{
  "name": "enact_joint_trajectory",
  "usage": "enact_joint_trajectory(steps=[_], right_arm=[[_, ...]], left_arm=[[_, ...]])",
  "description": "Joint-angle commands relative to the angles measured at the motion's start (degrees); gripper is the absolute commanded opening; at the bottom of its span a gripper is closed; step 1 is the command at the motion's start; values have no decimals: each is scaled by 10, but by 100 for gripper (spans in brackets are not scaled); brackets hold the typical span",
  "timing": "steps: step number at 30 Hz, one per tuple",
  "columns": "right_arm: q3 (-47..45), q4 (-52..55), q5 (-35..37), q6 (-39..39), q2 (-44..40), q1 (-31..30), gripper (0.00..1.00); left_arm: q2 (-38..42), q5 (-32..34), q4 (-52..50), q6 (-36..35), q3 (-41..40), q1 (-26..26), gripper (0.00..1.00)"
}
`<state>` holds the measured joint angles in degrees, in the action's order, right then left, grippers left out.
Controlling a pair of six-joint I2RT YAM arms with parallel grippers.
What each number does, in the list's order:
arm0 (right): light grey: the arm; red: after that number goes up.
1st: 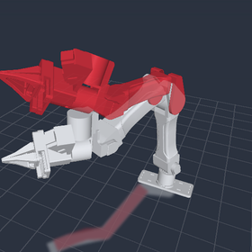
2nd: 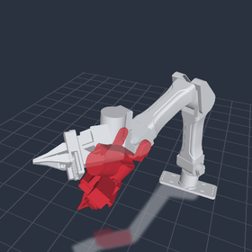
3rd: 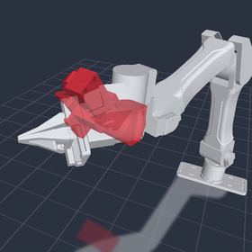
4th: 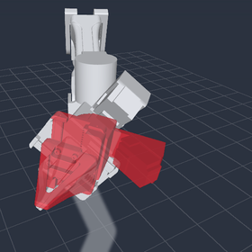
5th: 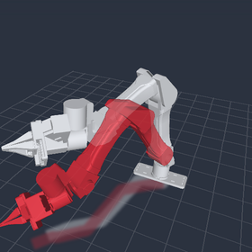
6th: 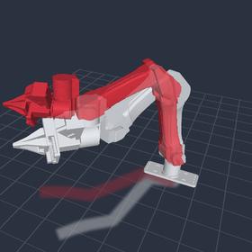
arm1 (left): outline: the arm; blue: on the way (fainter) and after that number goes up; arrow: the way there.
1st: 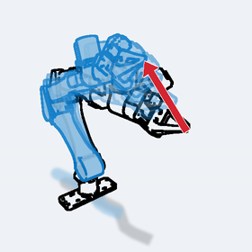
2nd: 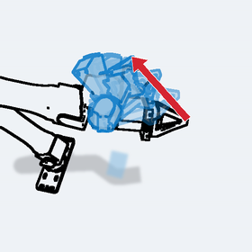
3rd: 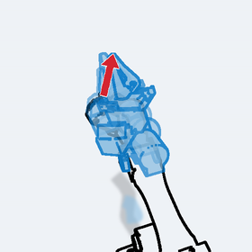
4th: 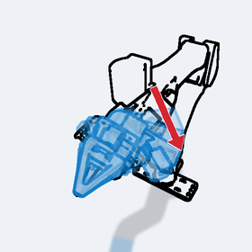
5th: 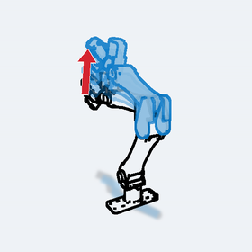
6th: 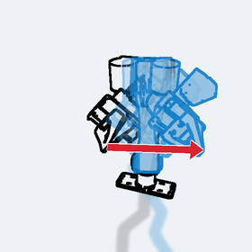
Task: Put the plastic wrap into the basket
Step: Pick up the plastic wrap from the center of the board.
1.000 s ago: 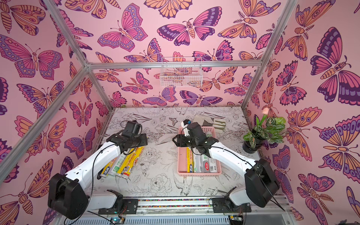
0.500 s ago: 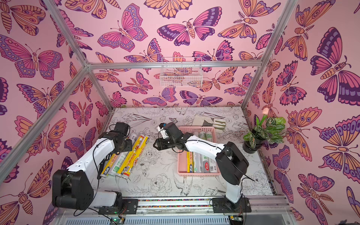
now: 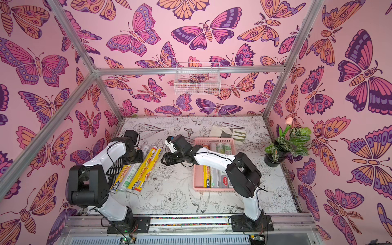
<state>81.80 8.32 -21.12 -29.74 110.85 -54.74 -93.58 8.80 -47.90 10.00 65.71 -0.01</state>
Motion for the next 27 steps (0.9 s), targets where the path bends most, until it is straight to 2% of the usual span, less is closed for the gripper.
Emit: enact_joint_trajectory(steps=[1, 13, 19, 27], right_arm=[[1, 6, -2, 5, -14, -2, 59], [3, 25, -2, 19, -20, -2, 59], [0, 27, 0, 24, -23, -2, 59], [1, 23, -2, 22, -19, -1, 60]], left_arm=[[-21, 6, -15, -5, 16, 5, 62], [-90, 40, -7, 3, 38, 5, 60], [-100, 11, -5, 1, 34, 4, 59], [-107, -45, -4, 6, 38, 1, 63]])
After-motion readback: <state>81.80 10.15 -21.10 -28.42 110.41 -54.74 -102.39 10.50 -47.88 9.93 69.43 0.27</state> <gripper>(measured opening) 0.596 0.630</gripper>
